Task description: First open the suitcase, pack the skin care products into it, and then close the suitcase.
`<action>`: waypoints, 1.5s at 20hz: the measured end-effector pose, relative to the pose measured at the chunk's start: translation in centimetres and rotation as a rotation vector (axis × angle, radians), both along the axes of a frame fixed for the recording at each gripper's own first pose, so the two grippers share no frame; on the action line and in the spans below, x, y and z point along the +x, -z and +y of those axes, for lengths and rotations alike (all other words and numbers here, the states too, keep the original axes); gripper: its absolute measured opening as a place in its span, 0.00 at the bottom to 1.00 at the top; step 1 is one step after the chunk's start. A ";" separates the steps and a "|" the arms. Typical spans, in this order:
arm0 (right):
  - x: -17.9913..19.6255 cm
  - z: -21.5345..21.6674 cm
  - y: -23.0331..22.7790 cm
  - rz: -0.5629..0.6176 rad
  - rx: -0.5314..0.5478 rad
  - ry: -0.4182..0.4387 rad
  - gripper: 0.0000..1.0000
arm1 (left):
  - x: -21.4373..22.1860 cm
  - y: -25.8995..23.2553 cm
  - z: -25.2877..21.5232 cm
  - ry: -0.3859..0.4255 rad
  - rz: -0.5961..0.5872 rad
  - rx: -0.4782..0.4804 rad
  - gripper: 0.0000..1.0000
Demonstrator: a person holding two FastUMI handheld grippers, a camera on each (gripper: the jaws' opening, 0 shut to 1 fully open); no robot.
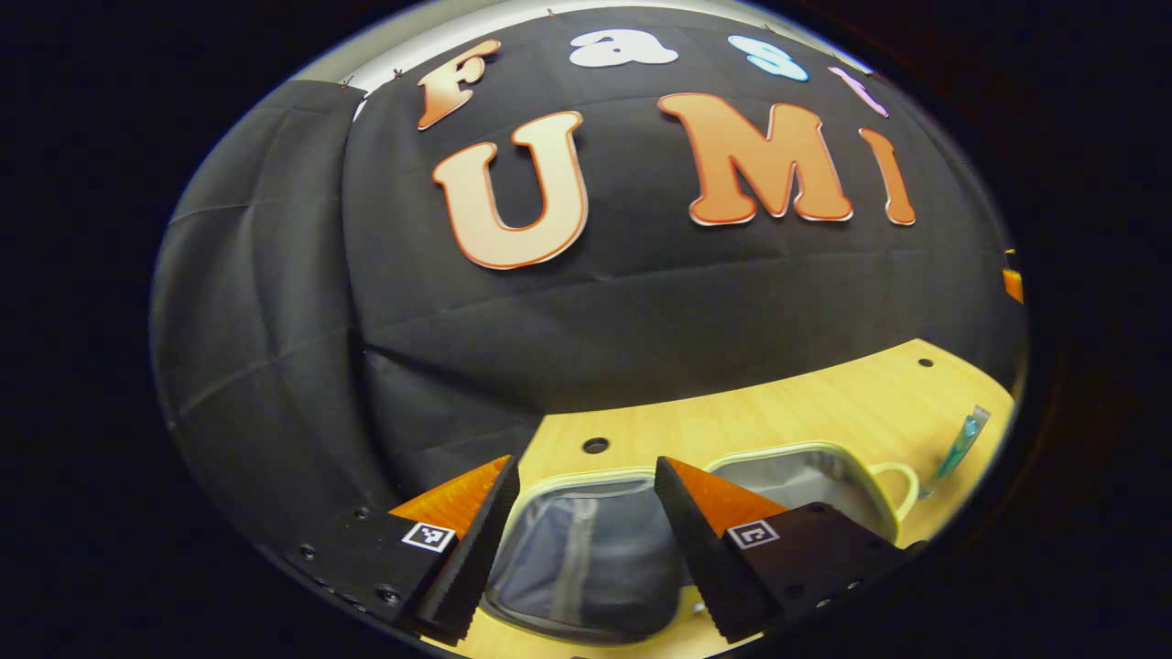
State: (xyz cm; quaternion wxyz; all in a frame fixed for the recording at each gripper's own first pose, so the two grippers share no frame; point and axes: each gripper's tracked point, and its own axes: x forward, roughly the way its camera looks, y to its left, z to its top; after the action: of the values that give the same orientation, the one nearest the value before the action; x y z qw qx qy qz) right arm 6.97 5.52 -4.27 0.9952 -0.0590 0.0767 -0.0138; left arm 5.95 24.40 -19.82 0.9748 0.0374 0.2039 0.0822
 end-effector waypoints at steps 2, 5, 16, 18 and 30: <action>0.0 -0.7 0.6 0.005 0.013 -0.012 0.95 | 0.3 -0.3 -3.8 0.033 -0.008 -0.034 0.94; 0.1 -1.4 0.8 -0.010 0.014 -0.031 0.95 | 1.0 -1.7 -8.6 0.071 -0.037 -0.050 0.96; 0.2 -2.1 3.6 0.018 0.079 -0.106 0.95 | -0.1 -1.3 -26.2 0.283 -0.035 -0.116 0.98; 0.3 -2.5 4.0 0.025 0.067 -0.115 0.95 | -0.5 -0.3 -28.7 0.312 -0.016 -0.115 0.99; 0.0 -4.3 8.7 0.074 0.102 -0.170 0.96 | -2.7 4.6 -40.0 0.400 -0.017 -0.178 0.99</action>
State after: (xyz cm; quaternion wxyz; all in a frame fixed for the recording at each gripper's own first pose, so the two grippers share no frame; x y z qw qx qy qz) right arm 6.94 1.19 -13.01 0.9910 -0.0151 0.1088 0.0770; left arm 3.23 -15.59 -24.40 0.9728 -0.0100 0.1908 -0.1307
